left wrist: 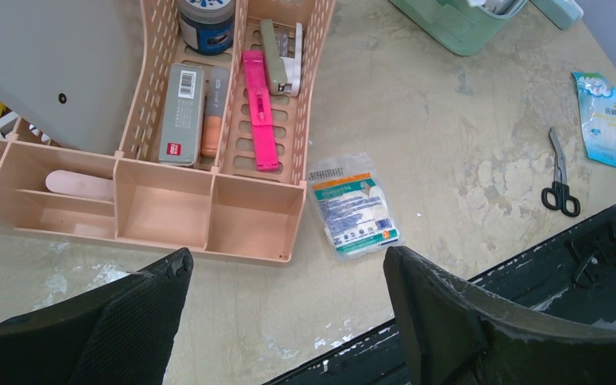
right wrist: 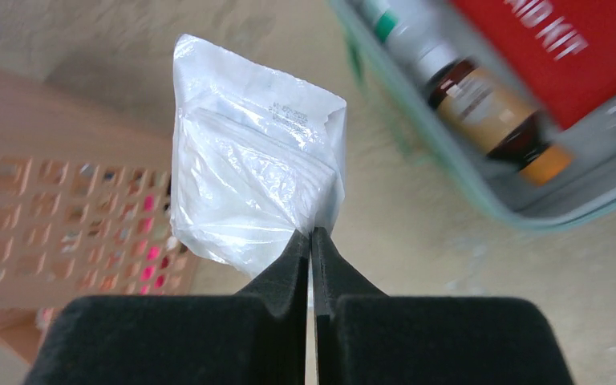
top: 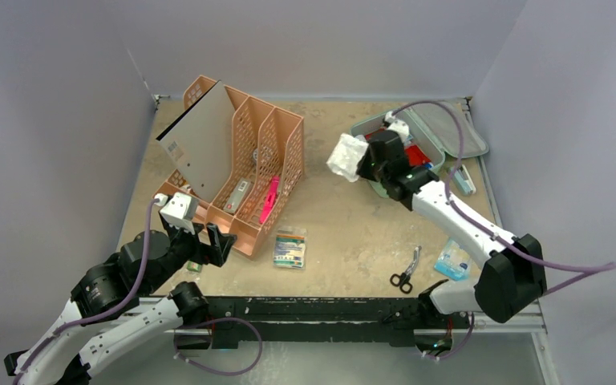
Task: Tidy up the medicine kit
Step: Place the medical item at the medicine box.
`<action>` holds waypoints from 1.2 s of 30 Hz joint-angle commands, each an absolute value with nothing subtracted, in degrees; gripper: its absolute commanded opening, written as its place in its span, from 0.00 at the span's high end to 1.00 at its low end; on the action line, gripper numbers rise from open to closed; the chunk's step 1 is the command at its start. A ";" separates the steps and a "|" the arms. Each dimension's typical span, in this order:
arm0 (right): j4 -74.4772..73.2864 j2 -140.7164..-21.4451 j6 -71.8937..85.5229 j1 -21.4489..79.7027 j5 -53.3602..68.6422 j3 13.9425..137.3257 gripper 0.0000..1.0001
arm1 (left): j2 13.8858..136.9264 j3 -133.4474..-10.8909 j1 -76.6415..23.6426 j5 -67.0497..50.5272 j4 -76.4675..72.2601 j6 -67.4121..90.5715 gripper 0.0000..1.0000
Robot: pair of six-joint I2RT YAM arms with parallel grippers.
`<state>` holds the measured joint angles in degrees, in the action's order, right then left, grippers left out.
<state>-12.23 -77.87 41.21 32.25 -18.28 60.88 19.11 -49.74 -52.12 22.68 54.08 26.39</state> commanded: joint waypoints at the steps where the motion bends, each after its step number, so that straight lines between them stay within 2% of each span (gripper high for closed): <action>1: -11.97 -76.61 22.21 26.06 -14.46 64.94 1.00 | 19.33 -49.83 -51.94 22.94 52.82 26.10 0.12; 13: -19.82 -89.46 -11.13 12.52 -4.13 80.27 1.00 | 20.42 -49.94 -51.94 23.11 52.80 26.10 0.12; 17: -22.72 -94.46 -17.45 10.42 1.24 85.83 1.00 | 20.70 -49.93 -51.94 23.48 52.82 26.10 0.12; 24: -28.22 -103.69 -25.73 8.36 1.82 94.67 1.00 | 21.29 -50.10 -51.95 24.51 53.16 26.57 0.12; 36: -27.21 -111.91 -38.31 7.74 3.31 97.52 1.00 | 22.21 -50.41 -51.94 25.96 53.73 27.06 0.12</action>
